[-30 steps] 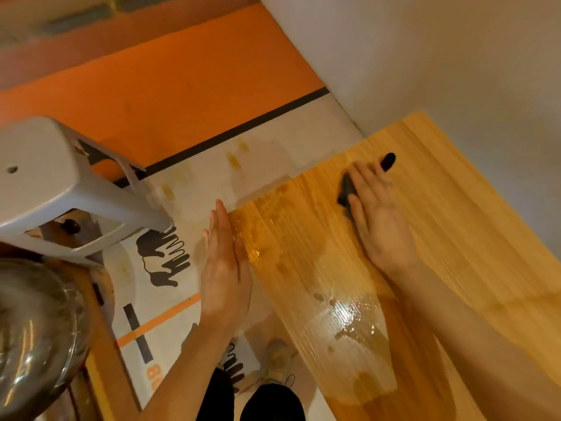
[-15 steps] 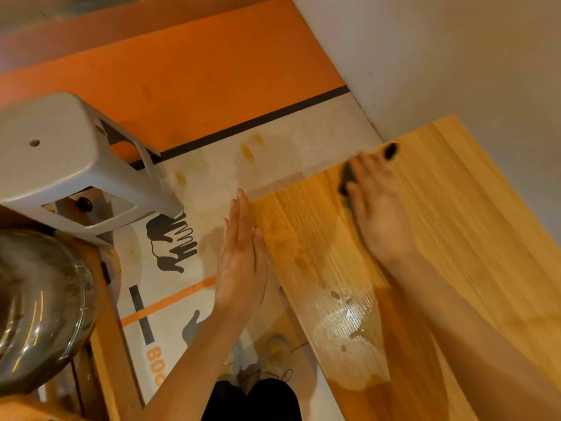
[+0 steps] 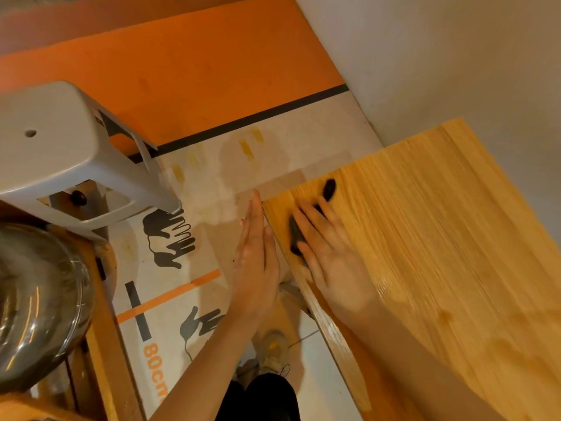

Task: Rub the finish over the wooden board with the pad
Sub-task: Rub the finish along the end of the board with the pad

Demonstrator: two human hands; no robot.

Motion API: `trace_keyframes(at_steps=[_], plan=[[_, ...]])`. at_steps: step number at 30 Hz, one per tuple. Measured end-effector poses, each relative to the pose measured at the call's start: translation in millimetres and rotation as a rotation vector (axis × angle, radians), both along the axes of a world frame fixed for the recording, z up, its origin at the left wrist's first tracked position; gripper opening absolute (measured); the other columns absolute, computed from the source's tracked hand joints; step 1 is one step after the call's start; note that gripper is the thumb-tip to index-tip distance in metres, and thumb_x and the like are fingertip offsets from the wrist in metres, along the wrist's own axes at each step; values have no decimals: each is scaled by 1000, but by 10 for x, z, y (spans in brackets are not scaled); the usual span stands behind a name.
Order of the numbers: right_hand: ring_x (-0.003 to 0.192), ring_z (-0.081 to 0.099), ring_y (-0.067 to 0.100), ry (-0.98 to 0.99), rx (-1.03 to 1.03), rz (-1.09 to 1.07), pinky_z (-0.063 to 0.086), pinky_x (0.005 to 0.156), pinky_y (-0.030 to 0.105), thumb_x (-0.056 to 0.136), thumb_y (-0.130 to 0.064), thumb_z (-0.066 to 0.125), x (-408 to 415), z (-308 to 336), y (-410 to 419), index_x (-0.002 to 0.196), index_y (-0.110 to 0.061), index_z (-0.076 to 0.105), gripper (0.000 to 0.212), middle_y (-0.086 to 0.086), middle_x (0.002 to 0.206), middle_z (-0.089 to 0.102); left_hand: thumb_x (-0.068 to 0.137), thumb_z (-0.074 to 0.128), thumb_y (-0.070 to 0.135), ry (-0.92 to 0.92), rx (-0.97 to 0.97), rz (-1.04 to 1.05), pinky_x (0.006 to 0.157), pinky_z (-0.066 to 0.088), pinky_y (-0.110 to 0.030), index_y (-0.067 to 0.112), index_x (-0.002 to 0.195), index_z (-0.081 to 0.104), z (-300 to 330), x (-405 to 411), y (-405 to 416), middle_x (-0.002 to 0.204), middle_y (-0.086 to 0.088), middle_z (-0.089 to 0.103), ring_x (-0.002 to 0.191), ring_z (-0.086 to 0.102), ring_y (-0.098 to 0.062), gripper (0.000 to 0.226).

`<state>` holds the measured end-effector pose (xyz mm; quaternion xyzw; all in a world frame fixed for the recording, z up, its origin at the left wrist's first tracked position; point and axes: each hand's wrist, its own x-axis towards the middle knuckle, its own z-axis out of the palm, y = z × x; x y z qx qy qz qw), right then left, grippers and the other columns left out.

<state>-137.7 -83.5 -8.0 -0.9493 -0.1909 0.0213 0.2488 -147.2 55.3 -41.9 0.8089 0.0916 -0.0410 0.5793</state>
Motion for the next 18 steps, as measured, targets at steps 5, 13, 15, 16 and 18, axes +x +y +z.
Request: trace_keyframes(at_steps=[5,13,15,16,18], plan=[[148,18,24,11,-34,-17,29,116,49,102,-23,39,-47,-17,110,144,-8,41,44,7,153,35,108,25,29,15,-21,-1,123,12,-17,32,158,6,3,-10,36,165,15,14,149,13,8,54],[147,19,28,-1,-127,-84,30,116,48,101,-22,39,-379,-46,120,144,-7,38,46,8,154,33,109,27,29,15,-30,-60,125,9,-24,32,158,4,-13,6,89,164,19,9,150,8,6,54],[149,15,24,14,-188,-65,27,117,45,101,-26,36,-753,-19,-17,147,-11,34,48,3,157,27,108,28,37,14,-14,-64,124,8,-23,34,158,0,-22,-17,77,164,21,5,153,5,0,58],[149,15,23,15,-208,-49,25,118,44,101,-28,35,-840,-10,-57,147,-12,34,49,2,157,27,107,28,40,20,-10,-63,124,7,-23,34,159,-1,-23,-25,69,164,22,4,153,3,-3,60],[147,18,24,3,-259,3,28,117,44,99,-29,35,-793,18,-113,145,-11,38,50,3,155,31,106,29,43,26,-4,-61,123,6,-24,35,159,-3,-34,-14,54,164,22,2,154,2,-6,62]])
